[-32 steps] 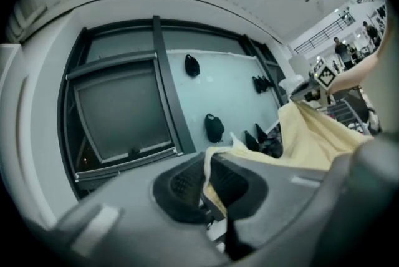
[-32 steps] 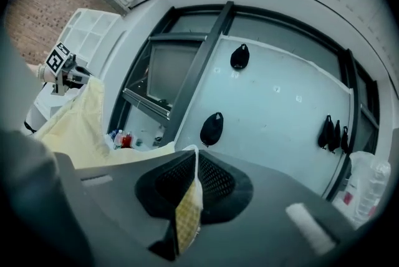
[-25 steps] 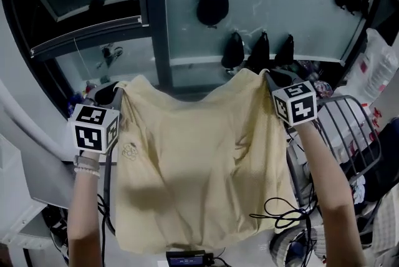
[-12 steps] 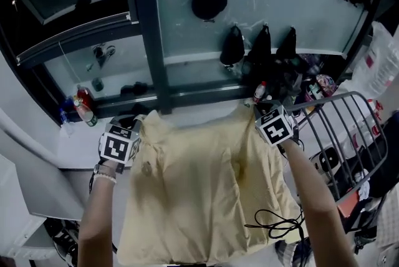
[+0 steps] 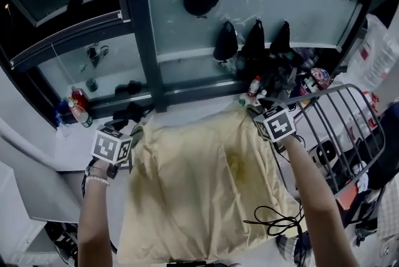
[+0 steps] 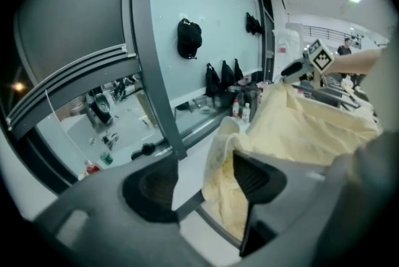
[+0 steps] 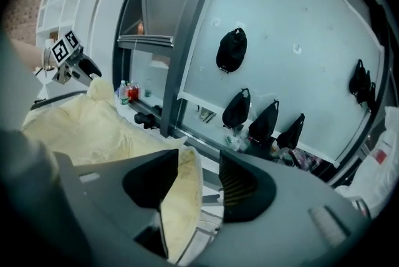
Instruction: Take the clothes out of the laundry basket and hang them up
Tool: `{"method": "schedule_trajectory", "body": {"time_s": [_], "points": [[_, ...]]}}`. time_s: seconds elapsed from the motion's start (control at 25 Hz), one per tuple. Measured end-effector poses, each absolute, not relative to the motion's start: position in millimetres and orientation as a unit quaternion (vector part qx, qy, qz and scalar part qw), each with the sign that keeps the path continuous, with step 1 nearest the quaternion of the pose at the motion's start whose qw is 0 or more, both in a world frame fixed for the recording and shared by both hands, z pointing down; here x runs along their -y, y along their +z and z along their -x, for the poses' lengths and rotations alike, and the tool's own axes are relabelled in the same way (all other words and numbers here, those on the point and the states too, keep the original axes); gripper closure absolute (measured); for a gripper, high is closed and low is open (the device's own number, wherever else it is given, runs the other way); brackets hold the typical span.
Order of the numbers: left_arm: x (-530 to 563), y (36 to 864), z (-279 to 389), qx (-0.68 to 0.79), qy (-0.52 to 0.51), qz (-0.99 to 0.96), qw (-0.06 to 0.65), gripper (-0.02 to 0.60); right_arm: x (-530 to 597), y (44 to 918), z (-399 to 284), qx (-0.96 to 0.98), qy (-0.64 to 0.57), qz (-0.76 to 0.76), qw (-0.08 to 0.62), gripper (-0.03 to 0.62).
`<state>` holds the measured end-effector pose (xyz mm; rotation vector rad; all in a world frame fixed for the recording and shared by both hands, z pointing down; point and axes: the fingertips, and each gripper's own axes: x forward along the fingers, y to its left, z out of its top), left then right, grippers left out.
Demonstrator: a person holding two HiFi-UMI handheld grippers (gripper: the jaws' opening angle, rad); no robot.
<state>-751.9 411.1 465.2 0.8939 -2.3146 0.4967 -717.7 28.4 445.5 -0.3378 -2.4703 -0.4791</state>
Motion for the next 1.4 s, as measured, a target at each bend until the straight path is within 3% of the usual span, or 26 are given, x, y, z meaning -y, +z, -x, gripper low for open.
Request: {"method": "schedule_trajectory", "body": {"time_s": [0.28, 0.36, 0.4, 0.48, 0.56, 0.92, 1.4], "points": [[-431, 447, 728, 0.888, 0.165, -0.323, 0.284, 0.309, -35, 424, 691, 0.945, -0.134, 0.142, 0.263, 0.401], [-427, 427, 721, 0.902, 0.163, -0.314, 0.246, 0.398, -36, 410, 683, 0.953, -0.128, 0.137, 0.239, 0.402], [-423, 414, 717, 0.909, 0.164, -0.311, 0.225, 0.459, -36, 402, 679, 0.957, -0.127, 0.132, 0.226, 0.430], [-410, 386, 705, 0.919, 0.156, -0.312, 0.184, 0.557, -37, 383, 669, 0.965, -0.127, 0.117, 0.198, 0.558], [-392, 356, 687, 0.924, 0.142, -0.326, 0.145, 0.588, -37, 361, 656, 0.973, -0.119, 0.104, 0.168, 0.591], [-307, 248, 591, 0.915, 0.128, -0.382, 0.018, 0.588, -11, 267, 545, 0.991, -0.097, 0.063, 0.062, 0.591], [-202, 161, 437, 0.883, 0.112, -0.449, -0.074, 0.588, 65, 203, 334, 0.993, -0.112, -0.030, -0.011, 0.591]]}}
